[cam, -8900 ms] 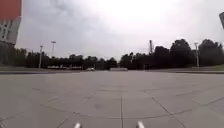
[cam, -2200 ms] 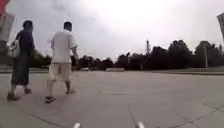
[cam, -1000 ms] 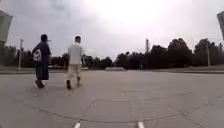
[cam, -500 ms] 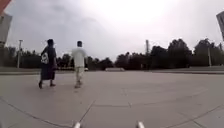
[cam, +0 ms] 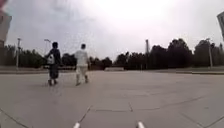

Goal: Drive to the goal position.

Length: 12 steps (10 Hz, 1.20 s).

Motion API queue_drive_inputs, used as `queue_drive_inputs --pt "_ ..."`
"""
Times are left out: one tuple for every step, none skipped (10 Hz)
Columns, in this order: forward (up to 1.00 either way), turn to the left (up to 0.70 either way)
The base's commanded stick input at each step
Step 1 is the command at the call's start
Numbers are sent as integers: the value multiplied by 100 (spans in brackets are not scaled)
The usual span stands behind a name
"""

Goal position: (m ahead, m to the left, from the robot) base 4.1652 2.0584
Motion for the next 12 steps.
queue_drive_inputs --pt "50 0" --pt "50 0" --pt "50 0" --pt "50 0" --pt "50 0" --pt "50 0" --pt "50 0" --pt "50 0" --pt "50 0" --pt "50 0" --pt "50 0" --pt "50 0"
